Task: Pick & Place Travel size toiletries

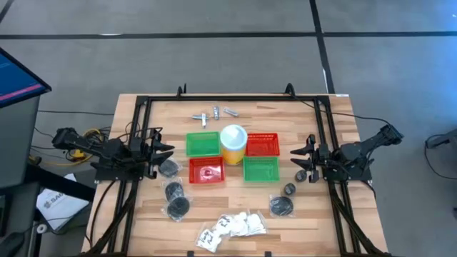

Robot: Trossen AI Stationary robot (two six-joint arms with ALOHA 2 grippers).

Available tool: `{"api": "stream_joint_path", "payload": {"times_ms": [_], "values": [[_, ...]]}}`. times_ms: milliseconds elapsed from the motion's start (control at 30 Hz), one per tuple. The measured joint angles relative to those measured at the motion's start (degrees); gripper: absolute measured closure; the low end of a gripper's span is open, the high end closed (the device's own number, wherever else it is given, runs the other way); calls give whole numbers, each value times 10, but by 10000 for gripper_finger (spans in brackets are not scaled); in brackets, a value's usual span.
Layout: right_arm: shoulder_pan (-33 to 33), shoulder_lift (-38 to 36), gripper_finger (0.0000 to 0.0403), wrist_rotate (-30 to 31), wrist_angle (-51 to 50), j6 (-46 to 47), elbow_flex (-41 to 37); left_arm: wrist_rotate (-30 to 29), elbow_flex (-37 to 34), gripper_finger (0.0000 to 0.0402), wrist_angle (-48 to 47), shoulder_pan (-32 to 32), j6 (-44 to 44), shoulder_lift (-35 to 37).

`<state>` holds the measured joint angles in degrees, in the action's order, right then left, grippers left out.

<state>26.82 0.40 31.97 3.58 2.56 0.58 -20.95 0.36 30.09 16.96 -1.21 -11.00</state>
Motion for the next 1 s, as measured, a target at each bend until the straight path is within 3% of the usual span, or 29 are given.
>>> {"api": "stream_joint_path", "payload": {"times_ms": [233, 500, 767, 867, 1000], "values": [[1, 0, 274, 0, 1, 1, 0, 0, 0, 321, 0, 0, 0, 0], [1, 0, 274, 1, 12, 92, 0, 0, 0, 321, 0, 0, 0, 0], [-1, 0, 274, -13, 7, 59, 12, 0, 0, 321, 0, 0, 0, 0], [15, 0, 274, -43, -57, 15, 35, 0, 0, 321, 0, 0, 0, 0], [30, 0, 274, -32, -198, 85, 80, 0, 0, 321, 0, 0, 0, 0]]}}
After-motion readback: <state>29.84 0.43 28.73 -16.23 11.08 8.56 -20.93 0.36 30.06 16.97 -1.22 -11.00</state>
